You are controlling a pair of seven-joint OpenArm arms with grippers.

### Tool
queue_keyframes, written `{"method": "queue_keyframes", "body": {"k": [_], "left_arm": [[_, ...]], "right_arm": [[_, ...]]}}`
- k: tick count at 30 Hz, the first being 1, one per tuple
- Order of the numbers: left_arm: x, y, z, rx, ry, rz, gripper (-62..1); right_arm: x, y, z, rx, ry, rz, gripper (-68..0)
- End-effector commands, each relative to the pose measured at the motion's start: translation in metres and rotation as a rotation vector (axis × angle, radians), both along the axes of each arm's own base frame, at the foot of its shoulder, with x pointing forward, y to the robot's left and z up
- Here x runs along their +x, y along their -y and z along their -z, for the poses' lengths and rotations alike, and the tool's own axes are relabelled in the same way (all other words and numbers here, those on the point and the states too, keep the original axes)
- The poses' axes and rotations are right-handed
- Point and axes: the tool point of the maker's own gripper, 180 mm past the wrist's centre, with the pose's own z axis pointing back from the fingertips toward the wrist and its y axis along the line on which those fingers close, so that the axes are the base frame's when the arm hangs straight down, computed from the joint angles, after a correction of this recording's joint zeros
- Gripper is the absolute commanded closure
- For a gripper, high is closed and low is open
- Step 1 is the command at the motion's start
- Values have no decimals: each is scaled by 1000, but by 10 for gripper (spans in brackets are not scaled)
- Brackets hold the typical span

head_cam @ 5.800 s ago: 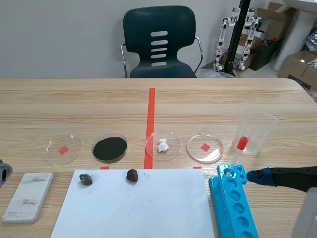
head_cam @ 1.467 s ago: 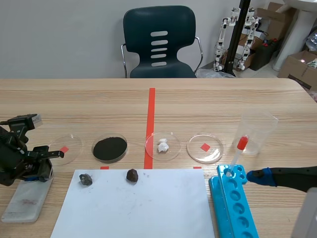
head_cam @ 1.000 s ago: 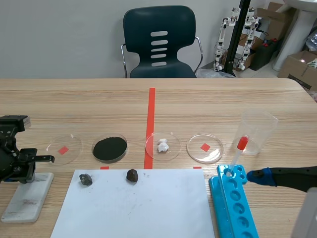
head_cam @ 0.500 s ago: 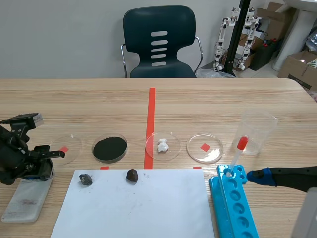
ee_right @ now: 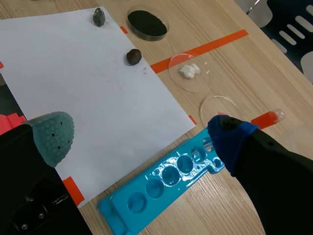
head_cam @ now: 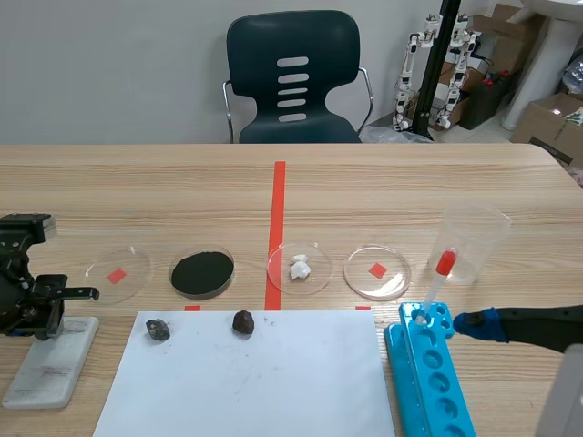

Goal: Rub the mineral on the streak plate

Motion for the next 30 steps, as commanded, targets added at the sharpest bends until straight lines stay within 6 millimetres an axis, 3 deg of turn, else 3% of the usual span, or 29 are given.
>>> {"method": "queue_keyframes", "body": {"k": [1,5,9,12,18,22,26,30], "left_arm": [[4,13,-1,-74,14,14,-130],[8,37,-4,-205,37,38,-130],[8,42,-5,-234,43,39,-130],[8,32,-3,-177,36,44,-130],[3,-8,-3,44,9,5,-130],[2,-18,-5,95,8,-3,-130],[2,-12,-4,60,8,-8,-130],[5,16,-2,-96,23,16,-130]], "right_arm": [[4,-4,-12,27,35,-3,-569],[4,-4,-12,27,35,-3,-569],[4,-4,-12,27,35,-3,-569],[4,-4,-12,27,35,-3,-569],[4,-4,-12,27,35,-3,-569],[4,-4,-12,27,35,-3,-569],[4,-4,-12,27,35,-3,-569],[4,-4,-12,27,35,-3,-569]]}}
